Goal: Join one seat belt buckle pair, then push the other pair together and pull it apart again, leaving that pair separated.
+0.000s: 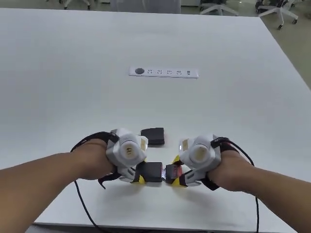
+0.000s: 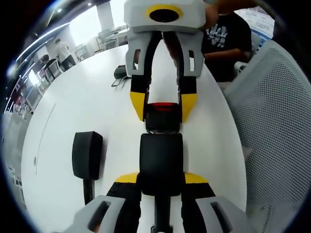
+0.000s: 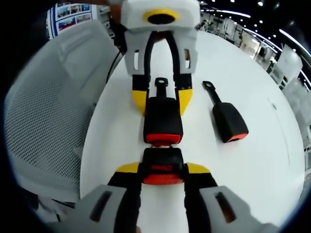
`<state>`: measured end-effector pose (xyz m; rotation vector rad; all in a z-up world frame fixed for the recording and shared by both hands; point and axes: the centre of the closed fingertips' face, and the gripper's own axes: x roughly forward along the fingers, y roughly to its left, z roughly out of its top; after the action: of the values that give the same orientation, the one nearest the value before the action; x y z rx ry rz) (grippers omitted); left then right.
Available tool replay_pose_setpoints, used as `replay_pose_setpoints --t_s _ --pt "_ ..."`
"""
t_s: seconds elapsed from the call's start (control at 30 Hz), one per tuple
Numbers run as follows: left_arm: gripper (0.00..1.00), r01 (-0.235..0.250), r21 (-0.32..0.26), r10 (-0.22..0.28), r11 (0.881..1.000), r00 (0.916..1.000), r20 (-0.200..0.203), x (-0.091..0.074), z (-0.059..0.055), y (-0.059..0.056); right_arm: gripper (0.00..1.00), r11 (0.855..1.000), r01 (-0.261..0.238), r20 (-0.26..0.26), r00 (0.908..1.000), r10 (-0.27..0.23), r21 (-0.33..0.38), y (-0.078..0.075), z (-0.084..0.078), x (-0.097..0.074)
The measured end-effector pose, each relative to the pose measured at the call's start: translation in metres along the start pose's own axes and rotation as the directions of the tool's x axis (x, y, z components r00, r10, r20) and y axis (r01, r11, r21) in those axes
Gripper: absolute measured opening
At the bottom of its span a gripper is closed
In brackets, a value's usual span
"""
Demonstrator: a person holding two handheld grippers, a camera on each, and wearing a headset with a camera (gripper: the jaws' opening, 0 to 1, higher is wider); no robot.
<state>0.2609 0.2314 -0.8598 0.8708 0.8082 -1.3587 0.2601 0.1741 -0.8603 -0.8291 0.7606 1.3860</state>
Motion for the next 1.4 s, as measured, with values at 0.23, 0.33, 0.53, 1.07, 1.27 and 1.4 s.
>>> replay_pose_setpoints --t_s 0.23,0.33,0.53,1.07,1.27,1.4 --pt "0.33 0.012 -0.024 -0.014 1.000 0.9982 -0.058 0.001 -0.002 0.000 0.34 1.000 -0.006 -0.033 0.9994 0.006 0.011 -0.001 0.000 0.000" --pt "0.33 0.009 -0.025 -0.011 1.000 0.9986 -0.053 0.000 -0.003 0.000 0.35 1.000 -0.002 -0.020 0.9998 0.003 0.031 -0.001 0.000 0.000" --pt "0.36 -0.033 0.091 0.045 0.995 0.9903 -0.131 -0.008 -0.010 0.004 0.35 0.996 0.027 0.024 0.9993 -0.029 0.086 -0.002 0.008 -0.011" --pt "0.38 -0.108 -0.064 0.110 0.992 0.9932 0.038 -0.050 0.024 0.068 0.40 0.985 0.116 0.056 0.9908 -0.123 0.125 -0.045 -0.015 -0.072" --pt "0.41 -0.118 -0.115 0.122 0.986 0.9921 0.029 -0.044 0.016 0.097 0.42 0.975 0.154 0.002 0.9877 -0.156 0.162 -0.072 -0.058 -0.092" --pt "0.43 -0.133 -0.109 0.136 0.985 0.9905 0.022 -0.038 0.017 0.118 0.44 0.964 0.183 -0.038 0.9832 -0.179 0.194 -0.091 -0.093 -0.103"
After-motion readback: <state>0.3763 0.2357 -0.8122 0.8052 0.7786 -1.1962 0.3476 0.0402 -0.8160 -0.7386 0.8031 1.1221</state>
